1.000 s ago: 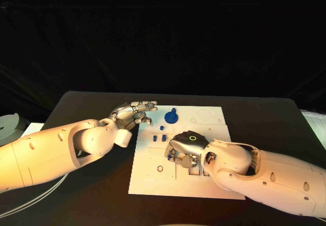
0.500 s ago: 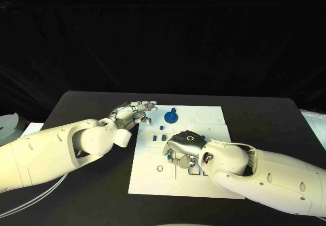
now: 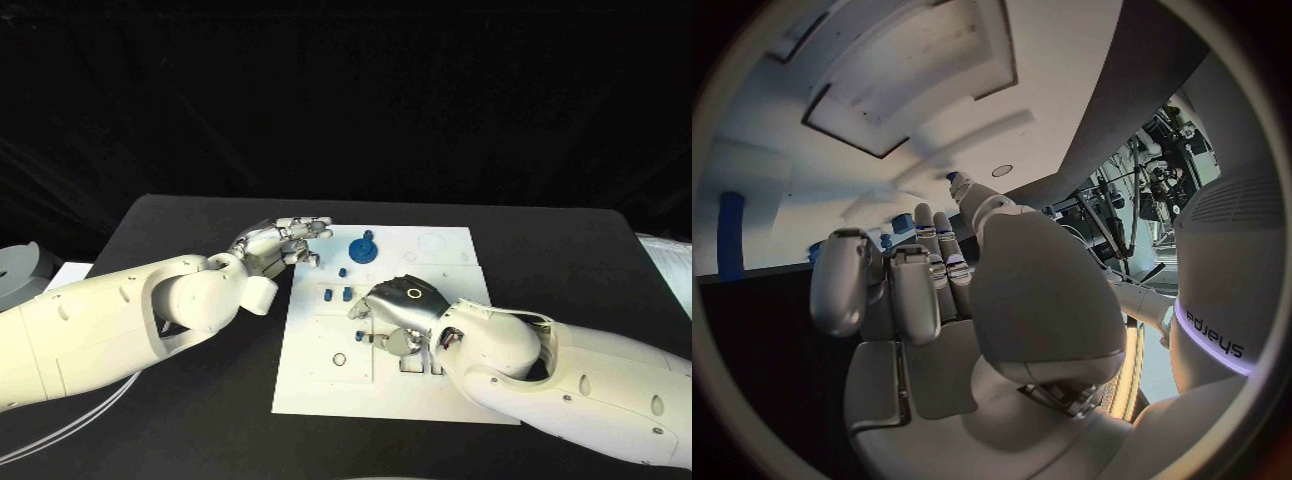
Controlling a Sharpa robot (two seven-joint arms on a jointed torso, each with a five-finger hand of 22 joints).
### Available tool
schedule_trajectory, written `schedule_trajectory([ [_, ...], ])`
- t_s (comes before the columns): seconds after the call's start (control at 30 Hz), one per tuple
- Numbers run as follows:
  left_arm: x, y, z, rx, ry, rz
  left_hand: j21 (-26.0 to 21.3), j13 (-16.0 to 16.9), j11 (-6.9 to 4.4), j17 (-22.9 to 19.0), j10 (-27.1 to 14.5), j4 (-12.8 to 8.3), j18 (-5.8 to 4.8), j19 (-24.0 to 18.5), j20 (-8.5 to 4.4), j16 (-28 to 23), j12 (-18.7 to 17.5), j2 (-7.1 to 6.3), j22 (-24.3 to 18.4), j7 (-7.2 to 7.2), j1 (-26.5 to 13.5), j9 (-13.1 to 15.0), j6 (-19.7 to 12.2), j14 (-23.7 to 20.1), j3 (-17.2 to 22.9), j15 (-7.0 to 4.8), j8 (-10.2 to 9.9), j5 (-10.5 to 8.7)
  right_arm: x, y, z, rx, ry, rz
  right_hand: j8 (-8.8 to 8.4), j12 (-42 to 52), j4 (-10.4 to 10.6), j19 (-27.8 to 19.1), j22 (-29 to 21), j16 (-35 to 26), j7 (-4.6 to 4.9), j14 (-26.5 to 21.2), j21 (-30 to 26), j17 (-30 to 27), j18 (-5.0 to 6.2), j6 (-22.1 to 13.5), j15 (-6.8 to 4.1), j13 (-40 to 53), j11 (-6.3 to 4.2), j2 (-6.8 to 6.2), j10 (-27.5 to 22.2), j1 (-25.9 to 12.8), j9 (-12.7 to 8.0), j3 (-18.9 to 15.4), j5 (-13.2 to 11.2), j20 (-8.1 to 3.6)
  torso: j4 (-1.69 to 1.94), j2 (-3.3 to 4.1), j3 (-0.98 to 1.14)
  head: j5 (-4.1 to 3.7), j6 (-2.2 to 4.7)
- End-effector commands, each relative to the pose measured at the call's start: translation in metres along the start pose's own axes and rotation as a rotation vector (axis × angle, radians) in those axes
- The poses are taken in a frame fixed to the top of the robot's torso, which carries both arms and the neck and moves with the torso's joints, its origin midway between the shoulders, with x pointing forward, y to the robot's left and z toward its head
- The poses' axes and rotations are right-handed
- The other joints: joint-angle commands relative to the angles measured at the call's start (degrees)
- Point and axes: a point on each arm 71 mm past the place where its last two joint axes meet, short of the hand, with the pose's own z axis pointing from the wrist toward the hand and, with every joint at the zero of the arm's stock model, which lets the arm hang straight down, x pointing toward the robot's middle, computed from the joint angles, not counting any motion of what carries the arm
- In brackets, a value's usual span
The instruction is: Assemble the parts on the task board
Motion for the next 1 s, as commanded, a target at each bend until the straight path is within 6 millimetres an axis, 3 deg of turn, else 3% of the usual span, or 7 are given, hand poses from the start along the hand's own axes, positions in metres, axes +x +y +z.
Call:
schedule_trajectory([
  [0.03,0.002,0.0,0.0,-0.005,0.021,0.006,-0.22,0.06,-0.06,0.06,-0.39,-0.13,0.58,-0.49,-0.04,0.04,0.35,-0.1,-0.09,0.05,-0.54,0.03,-0.31,-0.45,-0.34,-0.03,0.36,0.23,-0.009,-0.001,-0.007,-0.001,-0.076,-0.001,0.34,0.52,-0.25,0.31,-0.08,-0.3,0.0,3.22,-0.19,2.07,0.89,0.68,-0.29,0.02,-0.01,0.0,0.69,0.43,0.11,0.03,0.17,-0.2,-0.09,-0.01,-0.01,-0.06,0.09],
  [0.23,0.001,0.0,-0.001,-0.005,0.019,0.007,-0.21,0.06,-0.06,0.06,-0.47,-0.16,0.59,-0.48,-0.03,0.08,0.39,-0.12,-0.09,0.06,-0.54,0.03,-0.36,-0.44,-0.36,-0.03,0.36,0.22,-0.026,-0.02,-0.024,0.07,-0.064,0.015,0.35,1.11,0.08,0.47,-0.22,-0.46,-0.07,3.21,-0.32,1.87,0.88,1.29,-0.49,-0.08,-0.25,-0.35,1.5,-0.08,0.13,-0.04,0.14,-0.39,-0.08,0.03,-0.04,-0.44,0.28],
  [0.33,0.001,0.0,-0.001,-0.003,0.019,0.007,-0.21,0.06,-0.06,0.06,-0.47,-0.16,0.59,-0.48,-0.03,0.08,0.39,-0.12,-0.09,0.06,-0.54,0.03,-0.36,-0.44,-0.36,-0.03,0.36,0.22,-0.035,-0.037,-0.032,0.129,-0.029,-0.001,0.05,0.92,0.15,0.5,-0.4,-0.52,-0.43,3.24,-0.5,1.79,0.89,0.87,-0.58,-0.24,-0.46,-1.92,0.94,-0.75,0.01,-1.27,0.11,-0.47,-0.18,-0.04,-0.08,-0.65,0.36],
  [0.43,0.001,0.0,-0.002,-0.003,0.021,0.006,-0.21,0.06,-0.06,0.06,-0.47,-0.16,0.59,-0.48,-0.03,0.08,0.39,-0.12,-0.09,0.06,-0.54,0.03,-0.36,-0.44,-0.36,-0.03,0.36,0.22,-0.041,-0.051,-0.038,0.177,-0.003,-0.021,-0.02,0.58,0.32,0.65,-0.41,-0.44,-0.89,3.36,-0.56,1.92,0.93,0.5,-1.7,-0.32,-1.22,-2.62,-0.03,-1.14,-0.06,-2.98,0.14,-1.19,-0.07,-0.04,-0.13,-0.94,0.49],
  [0.57,0.002,0.0,-0.002,-0.002,0.021,0.006,-0.21,0.06,-0.06,0.06,-0.47,-0.16,0.59,-0.48,-0.03,0.08,0.39,-0.12,-0.09,0.06,-0.54,0.03,-0.36,-0.44,-0.36,-0.03,0.36,0.22,-0.045,-0.069,-0.046,0.232,0.029,-0.049,0.04,0.57,0.49,0.95,-0.34,-0.41,-1.59,3.52,-0.58,2.0,0.84,0.45,-2.85,-0.27,-1.94,-2.29,-0.44,-0.89,-0.03,-4.84,0.18,-2.4,-0.07,-0.01,-0.09,-1.1,0.57],
  [0.7,0.002,0.0,-0.002,-0.002,0.022,0.006,-0.21,0.06,-0.06,0.06,-0.47,-0.16,0.59,-0.48,-0.03,0.08,0.39,-0.12,-0.09,0.06,-0.54,0.03,-0.36,-0.44,-0.36,-0.03,0.36,0.22,-0.045,-0.077,-0.049,0.255,0.046,-0.067,0.11,0.66,0.52,1.03,-0.33,-0.46,-1.77,3.55,-0.59,1.94,0.81,0.66,-2.93,-0.25,-2.08,-2.05,-0.3,-0.66,0.01,-5.26,0.17,-2.55,-0.02,0.01,-0.02,-1.13,0.54],
  [1.0,0.002,0.0,-0.002,-0.004,0.028,0.004,-0.2,0.06,-0.06,-0.1,-0.56,-0.24,0.6,-0.48,-0.03,0.05,0.47,-0.15,-0.09,0.06,-0.52,0.02,-0.43,-0.48,-0.37,-0.03,0.38,0.22,-0.044,-0.08,-0.047,0.264,0.057,-0.073,0.25,1.07,0.86,1.13,-0.55,-0.65,-1.97,3.58,-0.82,1.72,0.79,1.39,-2.93,-0.19,-2.29,-1.05,0.59,-0.26,0.1,-5.73,0.16,-2.71,0.06,-0.02,-0.08,-1.14,0.52],
])
